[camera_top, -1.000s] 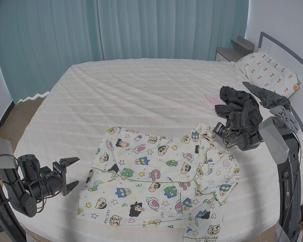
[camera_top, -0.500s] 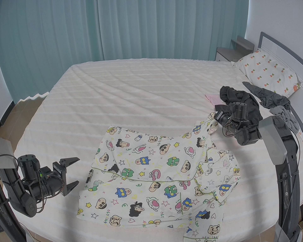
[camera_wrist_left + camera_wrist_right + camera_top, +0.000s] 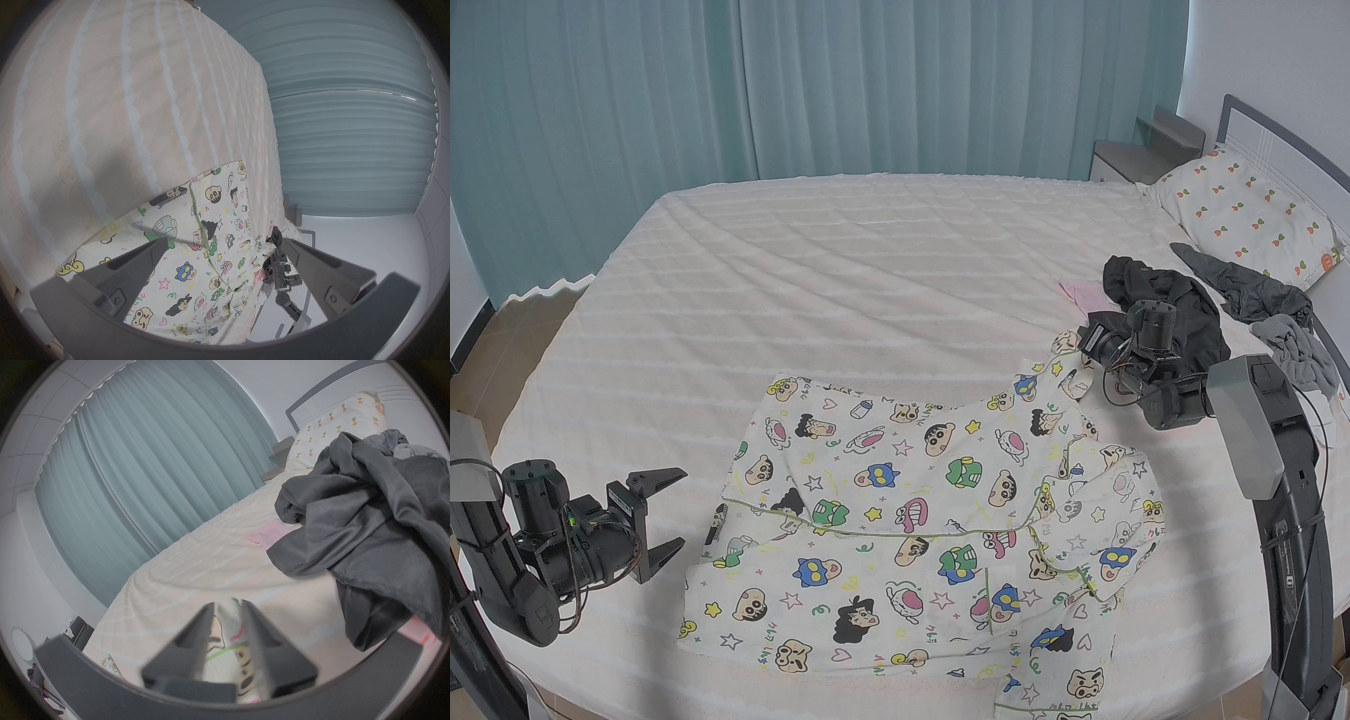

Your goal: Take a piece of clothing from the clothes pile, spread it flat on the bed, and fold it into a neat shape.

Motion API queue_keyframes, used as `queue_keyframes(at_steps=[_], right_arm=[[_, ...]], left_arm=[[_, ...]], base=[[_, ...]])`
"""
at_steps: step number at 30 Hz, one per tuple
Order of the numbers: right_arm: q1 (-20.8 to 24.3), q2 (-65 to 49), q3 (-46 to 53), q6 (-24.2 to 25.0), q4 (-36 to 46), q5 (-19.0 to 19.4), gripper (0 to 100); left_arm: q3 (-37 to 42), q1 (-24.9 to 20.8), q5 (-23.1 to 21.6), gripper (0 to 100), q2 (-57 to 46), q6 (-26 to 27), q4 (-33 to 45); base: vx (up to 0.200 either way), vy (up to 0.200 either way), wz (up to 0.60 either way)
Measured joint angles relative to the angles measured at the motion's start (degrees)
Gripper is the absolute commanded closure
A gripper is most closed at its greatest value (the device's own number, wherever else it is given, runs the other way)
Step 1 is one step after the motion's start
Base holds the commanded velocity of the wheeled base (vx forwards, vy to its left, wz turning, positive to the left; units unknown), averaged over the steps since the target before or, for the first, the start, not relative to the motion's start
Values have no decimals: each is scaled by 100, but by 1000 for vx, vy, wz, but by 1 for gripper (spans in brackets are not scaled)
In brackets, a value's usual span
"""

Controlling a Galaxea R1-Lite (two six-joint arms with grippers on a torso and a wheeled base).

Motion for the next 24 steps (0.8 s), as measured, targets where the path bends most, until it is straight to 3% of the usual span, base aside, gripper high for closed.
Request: queue_keyframes(at_steps=[6,12,16,24], right_arm=[[-9,85,-194,-5,-20,-27,0],[-126,-50,236,-6,-18,89,0],[-235,-243,1011,-28,-33,485,0],[-557,-675,2577,-530,-219,1687,0]], left_arm=[[0,0,0,0,0,1,2],[0,0,0,0,0,1,2],[0,0,2,0,0,1,2],[0,0,-2,0,0,0,0]], base=[[0,0,0],[0,0,0],[0,0,0],[0,0,0]])
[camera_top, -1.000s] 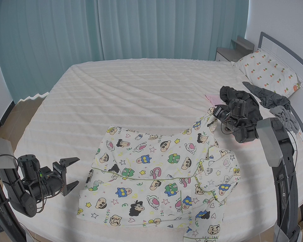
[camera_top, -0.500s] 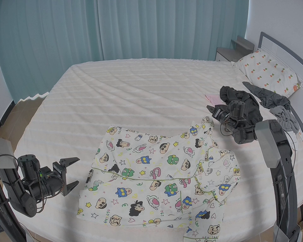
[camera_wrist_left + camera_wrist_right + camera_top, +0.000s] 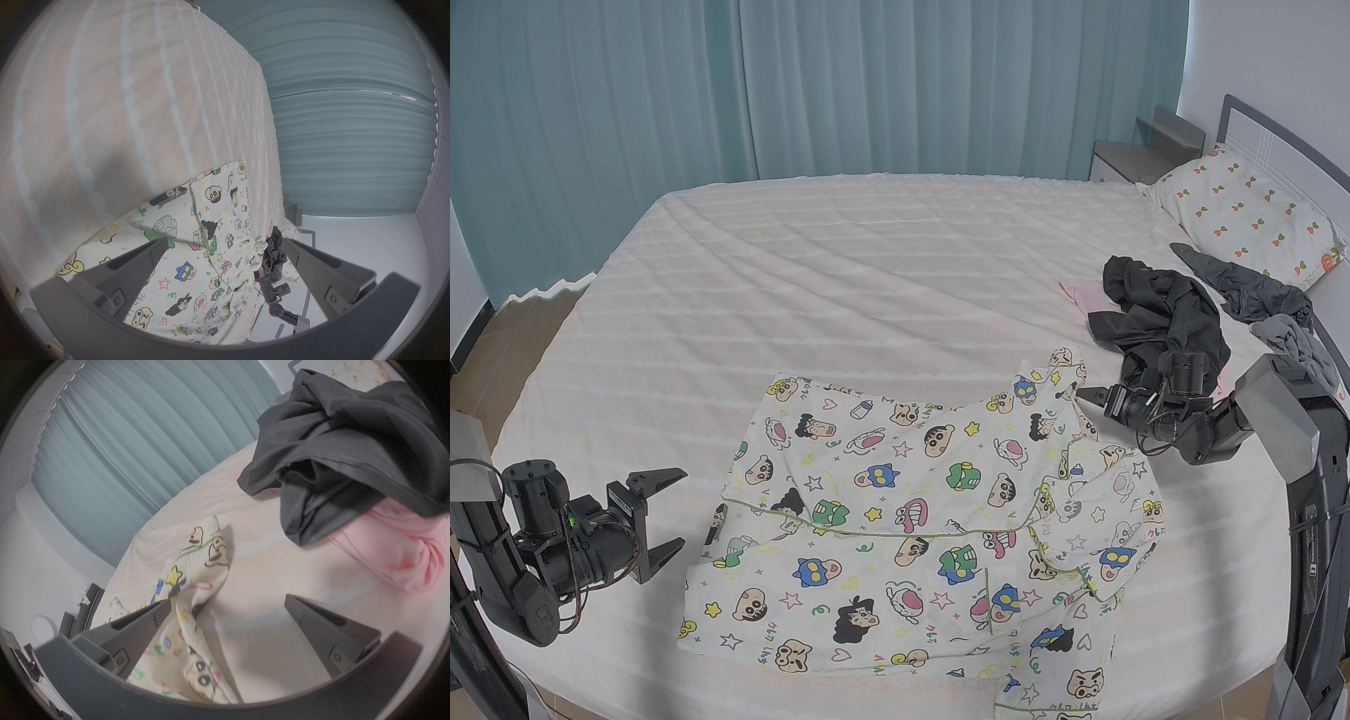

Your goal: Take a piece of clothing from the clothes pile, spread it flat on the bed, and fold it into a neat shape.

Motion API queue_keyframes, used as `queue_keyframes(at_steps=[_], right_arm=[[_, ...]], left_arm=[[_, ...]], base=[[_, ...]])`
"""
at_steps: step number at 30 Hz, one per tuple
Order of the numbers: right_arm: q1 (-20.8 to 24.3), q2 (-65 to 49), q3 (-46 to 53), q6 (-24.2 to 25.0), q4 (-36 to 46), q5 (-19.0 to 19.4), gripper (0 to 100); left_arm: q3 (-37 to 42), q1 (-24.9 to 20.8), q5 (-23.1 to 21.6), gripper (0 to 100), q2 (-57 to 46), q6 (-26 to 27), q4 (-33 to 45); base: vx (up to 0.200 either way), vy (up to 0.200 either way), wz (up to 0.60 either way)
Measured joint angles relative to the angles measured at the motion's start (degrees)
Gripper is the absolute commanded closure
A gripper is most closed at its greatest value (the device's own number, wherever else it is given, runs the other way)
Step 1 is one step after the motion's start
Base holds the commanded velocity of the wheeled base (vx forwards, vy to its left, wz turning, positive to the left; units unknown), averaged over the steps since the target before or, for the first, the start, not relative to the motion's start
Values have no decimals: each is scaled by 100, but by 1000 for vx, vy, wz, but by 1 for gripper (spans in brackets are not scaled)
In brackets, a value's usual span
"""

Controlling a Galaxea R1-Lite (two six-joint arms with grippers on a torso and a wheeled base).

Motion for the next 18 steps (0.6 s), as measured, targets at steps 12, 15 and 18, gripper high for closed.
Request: queue_keyframes(at_steps=[12,15,18], right_arm=[[-129,-273,851,-118,-412,670,0],[-84,-293,914,-121,-405,686,100],[-49,-288,937,-118,-366,684,100]], left_arm=[[9,0,-6,0,6,0,0],[9,0,-2,0,9,1,0],[9,0,-5,0,9,0,0]], base=[[0,0,0],[0,0,0],[0,0,0]])
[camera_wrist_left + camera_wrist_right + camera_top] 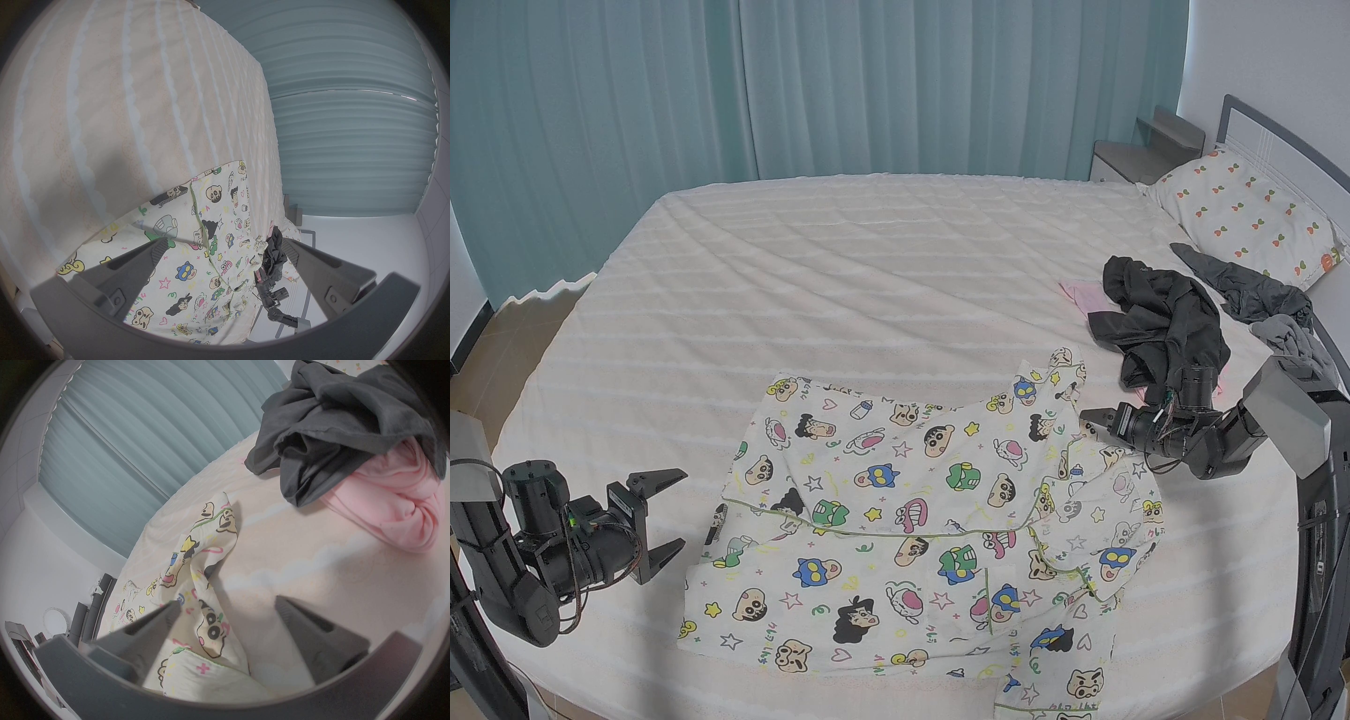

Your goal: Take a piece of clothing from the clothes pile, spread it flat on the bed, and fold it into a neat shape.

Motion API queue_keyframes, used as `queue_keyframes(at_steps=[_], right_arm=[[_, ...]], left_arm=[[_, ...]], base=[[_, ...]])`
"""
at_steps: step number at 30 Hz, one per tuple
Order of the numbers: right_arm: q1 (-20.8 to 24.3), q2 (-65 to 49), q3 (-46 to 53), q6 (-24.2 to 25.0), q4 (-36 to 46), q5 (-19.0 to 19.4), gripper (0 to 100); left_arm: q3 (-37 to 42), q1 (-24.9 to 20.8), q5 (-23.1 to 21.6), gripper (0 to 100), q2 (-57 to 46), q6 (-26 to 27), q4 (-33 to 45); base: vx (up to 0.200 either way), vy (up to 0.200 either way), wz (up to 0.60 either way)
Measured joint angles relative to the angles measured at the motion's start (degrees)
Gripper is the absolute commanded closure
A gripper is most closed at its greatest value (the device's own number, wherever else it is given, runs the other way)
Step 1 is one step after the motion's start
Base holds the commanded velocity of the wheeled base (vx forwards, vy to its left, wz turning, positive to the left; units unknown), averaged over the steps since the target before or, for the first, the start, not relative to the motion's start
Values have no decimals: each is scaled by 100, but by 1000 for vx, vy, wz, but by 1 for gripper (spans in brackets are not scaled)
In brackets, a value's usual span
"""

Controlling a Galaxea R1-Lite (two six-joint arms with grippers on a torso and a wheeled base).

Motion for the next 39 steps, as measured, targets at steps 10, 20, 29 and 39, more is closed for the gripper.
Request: queue_keyframes(at_steps=[10,20,29,39], right_arm=[[-96,-5,55,73,-39,24,100],[-295,-165,336,222,-364,217,100],[-129,-167,457,244,-564,296,0],[137,6,306,216,-569,250,100]], left_arm=[[-9,0,5,0,0,0,2],[-9,0,7,0,0,1,2],[-9,0,10,0,-2,0,2],[-9,0,7,0,0,0,2]], base=[[0,0,0],[0,0,0],[0,0,0],[0,0,0]])
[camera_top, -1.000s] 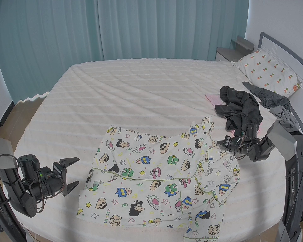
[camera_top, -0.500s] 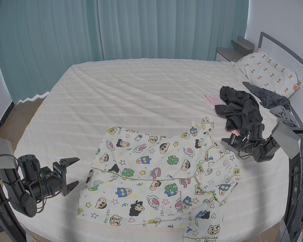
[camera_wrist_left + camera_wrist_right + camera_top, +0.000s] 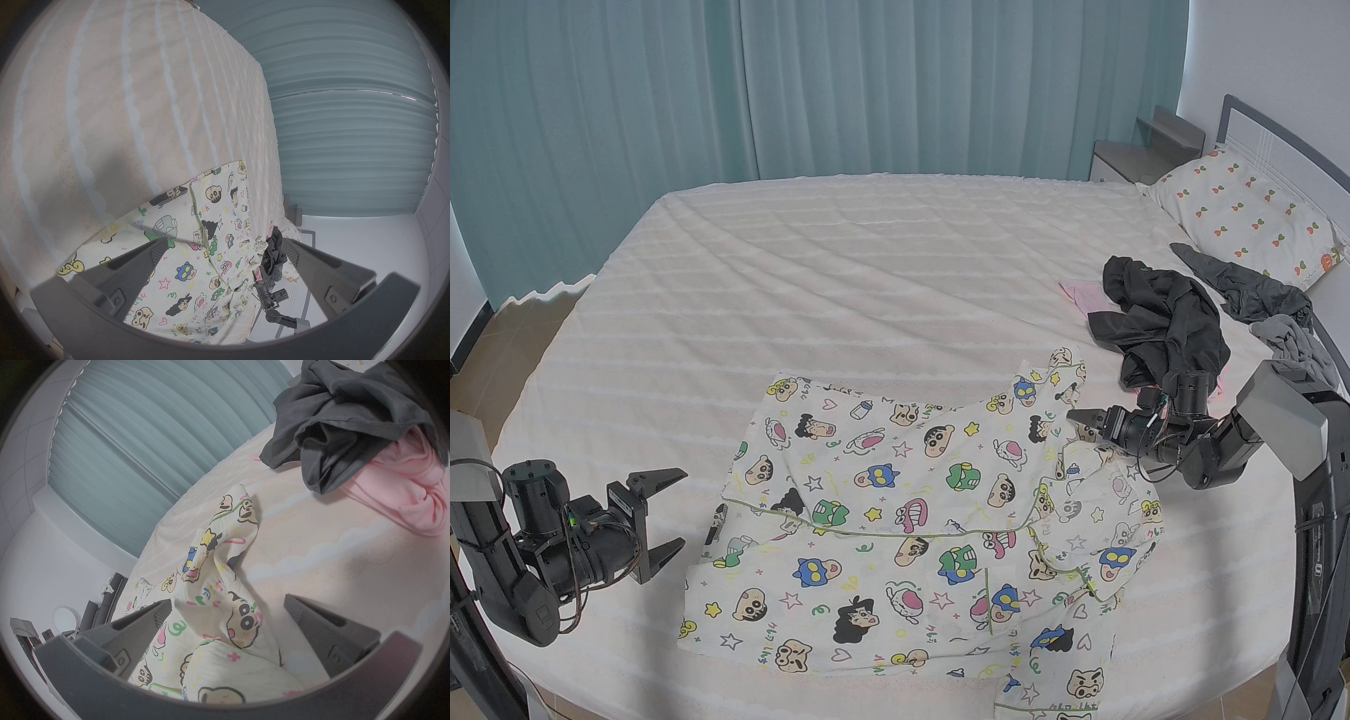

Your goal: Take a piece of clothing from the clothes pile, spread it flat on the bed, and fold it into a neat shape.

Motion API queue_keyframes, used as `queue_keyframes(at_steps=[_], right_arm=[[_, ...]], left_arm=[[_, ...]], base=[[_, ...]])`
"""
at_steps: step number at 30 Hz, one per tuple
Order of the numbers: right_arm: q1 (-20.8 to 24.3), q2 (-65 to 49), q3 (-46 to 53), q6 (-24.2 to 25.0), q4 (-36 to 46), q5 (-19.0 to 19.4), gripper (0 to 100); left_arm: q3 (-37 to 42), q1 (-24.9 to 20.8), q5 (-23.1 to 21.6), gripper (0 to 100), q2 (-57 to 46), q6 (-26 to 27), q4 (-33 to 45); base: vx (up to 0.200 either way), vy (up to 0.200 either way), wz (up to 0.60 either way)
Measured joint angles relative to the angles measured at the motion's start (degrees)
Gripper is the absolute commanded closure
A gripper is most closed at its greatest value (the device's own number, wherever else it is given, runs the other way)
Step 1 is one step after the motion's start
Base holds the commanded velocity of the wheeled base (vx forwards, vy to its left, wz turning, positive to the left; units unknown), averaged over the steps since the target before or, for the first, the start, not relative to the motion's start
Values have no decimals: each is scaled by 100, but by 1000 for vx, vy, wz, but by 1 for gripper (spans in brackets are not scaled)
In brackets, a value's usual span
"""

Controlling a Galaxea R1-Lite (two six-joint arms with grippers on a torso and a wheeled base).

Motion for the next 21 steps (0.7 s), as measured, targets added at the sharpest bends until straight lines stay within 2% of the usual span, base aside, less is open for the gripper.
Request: queue_keyframes(at_steps=[21], right_arm=[[-101,26,71,94,-63,27,100]], left_arm=[[0,0,6,0,0,0,-2]], base=[[0,0,0]])
